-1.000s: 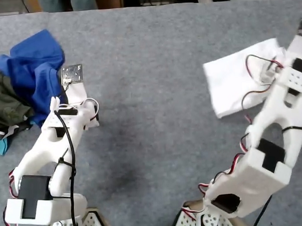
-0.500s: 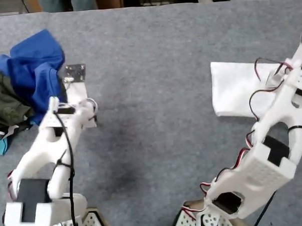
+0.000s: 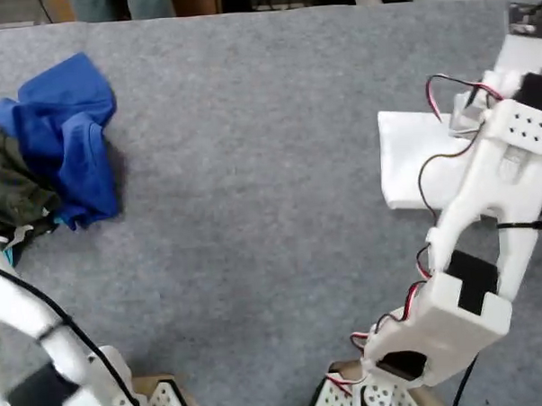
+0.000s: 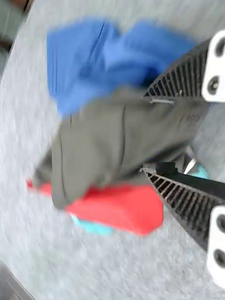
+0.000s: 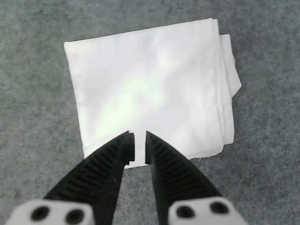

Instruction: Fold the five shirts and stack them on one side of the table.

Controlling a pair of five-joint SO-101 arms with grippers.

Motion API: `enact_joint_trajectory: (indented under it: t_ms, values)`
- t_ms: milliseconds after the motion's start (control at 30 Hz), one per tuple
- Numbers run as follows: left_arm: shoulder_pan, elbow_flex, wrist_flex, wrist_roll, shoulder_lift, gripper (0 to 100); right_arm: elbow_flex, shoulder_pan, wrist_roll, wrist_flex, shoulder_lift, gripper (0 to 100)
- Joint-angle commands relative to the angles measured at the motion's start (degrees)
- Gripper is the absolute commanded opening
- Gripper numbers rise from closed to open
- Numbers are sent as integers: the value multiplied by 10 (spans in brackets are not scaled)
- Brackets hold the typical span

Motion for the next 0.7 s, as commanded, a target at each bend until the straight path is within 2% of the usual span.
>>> enact_joint_trajectory:
  t_ms: [0, 100, 167, 200, 233, 300, 433, 533, 667]
  values:
    - [-8, 58, -70, 18, 98, 229, -20, -32, -2, 2, -30, 78]
    - [0, 57, -122, 47, 172, 137, -16, -47, -2, 6, -35, 78]
    - [11, 33, -129, 51, 189, 36, -21, -47, -2, 17, -36, 78]
    - [17, 20, -120, 51, 188, 22, -22, -47, -2, 22, -36, 78]
    - [24, 6, -101, 51, 181, 44, -22, -47, -2, 30, -36, 78]
    - [39, -32, -47, 51, 155, 25, -20, -45, -2, 47, -36, 78]
    - [98, -90, 96, 50, 62, 28, -21, -45, -2, 74, -36, 78]
    - [173, -92, 181, 47, -34, 28, -21, -45, -2, 77, -36, 78]
    - [317, -67, 211, 46, -176, 29, -21, -40, -2, 77, -36, 78]
